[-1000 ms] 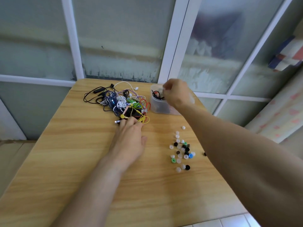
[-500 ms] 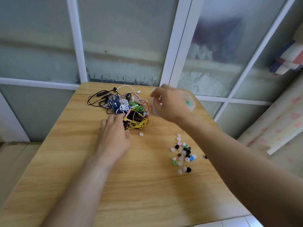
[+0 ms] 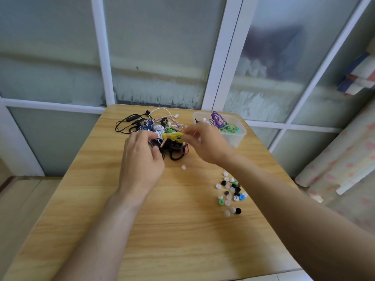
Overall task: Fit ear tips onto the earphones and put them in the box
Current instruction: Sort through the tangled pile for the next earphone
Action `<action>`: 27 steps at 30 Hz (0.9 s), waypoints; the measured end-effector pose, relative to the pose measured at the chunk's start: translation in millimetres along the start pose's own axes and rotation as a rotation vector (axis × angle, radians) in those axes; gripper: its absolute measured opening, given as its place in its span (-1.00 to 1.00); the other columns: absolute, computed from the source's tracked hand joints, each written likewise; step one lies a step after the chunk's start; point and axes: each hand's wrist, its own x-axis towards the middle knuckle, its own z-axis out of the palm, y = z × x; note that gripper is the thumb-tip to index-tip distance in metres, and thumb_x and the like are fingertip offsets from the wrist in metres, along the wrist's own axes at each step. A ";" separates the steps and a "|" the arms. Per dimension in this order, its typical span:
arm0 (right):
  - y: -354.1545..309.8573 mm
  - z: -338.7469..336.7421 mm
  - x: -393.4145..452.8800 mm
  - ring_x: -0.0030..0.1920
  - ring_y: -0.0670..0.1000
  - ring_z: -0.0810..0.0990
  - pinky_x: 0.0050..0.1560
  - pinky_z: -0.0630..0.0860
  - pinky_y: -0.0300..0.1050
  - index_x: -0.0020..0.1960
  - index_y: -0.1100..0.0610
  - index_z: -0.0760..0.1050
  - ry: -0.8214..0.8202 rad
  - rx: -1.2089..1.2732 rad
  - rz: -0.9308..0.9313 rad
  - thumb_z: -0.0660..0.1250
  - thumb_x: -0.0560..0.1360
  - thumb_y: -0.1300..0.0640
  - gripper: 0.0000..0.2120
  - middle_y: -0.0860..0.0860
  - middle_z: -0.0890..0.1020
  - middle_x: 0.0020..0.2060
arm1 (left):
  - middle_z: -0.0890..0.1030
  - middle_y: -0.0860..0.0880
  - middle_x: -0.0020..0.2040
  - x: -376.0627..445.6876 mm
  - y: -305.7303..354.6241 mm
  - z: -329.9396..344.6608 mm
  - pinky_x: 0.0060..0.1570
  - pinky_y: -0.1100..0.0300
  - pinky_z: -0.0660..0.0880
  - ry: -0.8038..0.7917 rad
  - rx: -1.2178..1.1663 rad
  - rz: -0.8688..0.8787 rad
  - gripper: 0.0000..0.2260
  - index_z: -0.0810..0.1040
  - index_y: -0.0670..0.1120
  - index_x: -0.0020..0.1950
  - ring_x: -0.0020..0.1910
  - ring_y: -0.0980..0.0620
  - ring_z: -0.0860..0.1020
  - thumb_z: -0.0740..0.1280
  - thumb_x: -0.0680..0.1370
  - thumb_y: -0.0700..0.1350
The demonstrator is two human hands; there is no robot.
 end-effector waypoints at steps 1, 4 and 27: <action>-0.3 -5.1 -1.0 -0.20 -0.16 0.52 -0.19 0.32 -0.38 0.08 0.14 0.64 0.050 0.051 0.028 0.32 0.58 0.13 -0.84 -0.03 0.60 -0.13 | 0.54 -0.09 0.07 0.4 0.5 -1.7 0.12 0.16 0.37 0.011 -0.022 0.010 -0.77 0.51 -0.14 0.11 0.07 -0.12 0.51 0.30 0.49 -0.32; 2.0 -17.7 -6.8 -0.21 -0.13 0.55 -0.17 0.41 -0.33 0.01 0.12 0.63 0.188 0.217 0.117 0.30 0.60 0.13 -0.86 -0.08 0.63 -0.22 | 0.56 -0.07 0.02 0.7 2.7 -4.1 0.03 0.28 0.36 0.028 -0.053 0.029 -0.79 0.52 -0.15 0.08 -0.05 -0.05 0.54 0.30 0.48 -0.33; -8.2 -35.5 -152.3 -0.37 -0.01 0.47 -0.37 0.38 -0.14 0.03 0.25 0.58 0.080 1.144 0.480 0.19 0.62 0.27 -0.81 0.16 0.61 -0.21 | 0.63 -0.25 -0.15 -68.3 56.7 10.2 -0.32 0.20 0.58 -0.699 -1.046 -0.762 -0.79 0.49 -0.38 0.15 -0.29 -0.09 0.62 0.23 0.60 -0.26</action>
